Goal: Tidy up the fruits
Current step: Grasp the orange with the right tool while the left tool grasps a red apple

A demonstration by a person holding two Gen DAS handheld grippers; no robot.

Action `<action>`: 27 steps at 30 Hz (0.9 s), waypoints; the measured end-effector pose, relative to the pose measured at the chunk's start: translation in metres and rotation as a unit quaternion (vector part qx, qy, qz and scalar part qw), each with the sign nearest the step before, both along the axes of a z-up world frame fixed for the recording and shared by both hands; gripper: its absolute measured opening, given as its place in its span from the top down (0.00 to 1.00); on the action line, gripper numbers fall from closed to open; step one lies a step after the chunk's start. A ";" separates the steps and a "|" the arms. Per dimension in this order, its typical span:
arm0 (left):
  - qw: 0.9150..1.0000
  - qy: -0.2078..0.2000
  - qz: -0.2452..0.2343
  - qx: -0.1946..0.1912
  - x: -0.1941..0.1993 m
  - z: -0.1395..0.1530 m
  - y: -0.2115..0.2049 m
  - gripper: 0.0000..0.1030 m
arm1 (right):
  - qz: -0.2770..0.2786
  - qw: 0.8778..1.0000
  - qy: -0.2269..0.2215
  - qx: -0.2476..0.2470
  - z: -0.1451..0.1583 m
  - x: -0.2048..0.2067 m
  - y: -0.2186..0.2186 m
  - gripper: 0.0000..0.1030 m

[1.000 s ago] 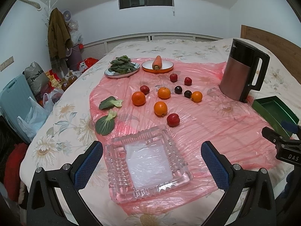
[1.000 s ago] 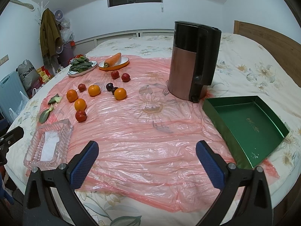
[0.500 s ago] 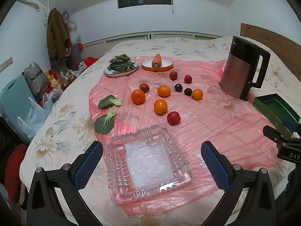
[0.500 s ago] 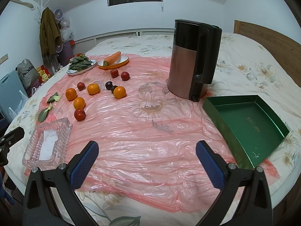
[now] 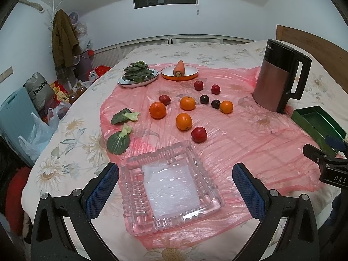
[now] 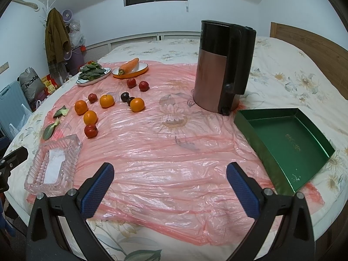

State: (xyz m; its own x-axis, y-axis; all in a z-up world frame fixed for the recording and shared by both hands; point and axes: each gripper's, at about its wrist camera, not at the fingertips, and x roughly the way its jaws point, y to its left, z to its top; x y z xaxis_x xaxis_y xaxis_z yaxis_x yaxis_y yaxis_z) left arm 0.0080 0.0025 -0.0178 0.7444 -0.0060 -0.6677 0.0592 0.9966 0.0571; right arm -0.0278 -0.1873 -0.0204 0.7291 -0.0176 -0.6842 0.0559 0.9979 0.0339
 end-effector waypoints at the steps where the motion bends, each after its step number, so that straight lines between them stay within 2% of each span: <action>1: 1.000 0.001 0.000 0.000 0.000 0.000 0.000 0.01 | 0.000 1.000 0.000 0.000 -0.001 -0.001 -0.001 0.00; 15: 1.000 0.010 -0.003 0.005 0.006 -0.003 -0.001 0.01 | 0.008 1.000 0.004 0.004 -0.007 0.003 0.002 0.00; 21: 1.000 0.018 -0.011 -0.001 0.019 -0.003 -0.002 0.01 | 0.041 0.999 0.003 0.005 -0.003 0.014 0.005 0.00; 27: 0.998 0.050 -0.037 -0.009 0.044 -0.005 -0.003 0.01 | 0.085 0.996 0.003 0.023 0.004 0.051 0.009 0.00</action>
State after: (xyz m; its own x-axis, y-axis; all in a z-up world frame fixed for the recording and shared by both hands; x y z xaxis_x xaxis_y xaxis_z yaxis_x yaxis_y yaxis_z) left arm 0.0522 -0.0007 -0.0228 0.6705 -0.0717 -0.7384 0.1376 0.9901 0.0288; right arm 0.0229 -0.1784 -0.0162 0.7141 0.1375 -0.6864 -0.1143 0.9903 0.0794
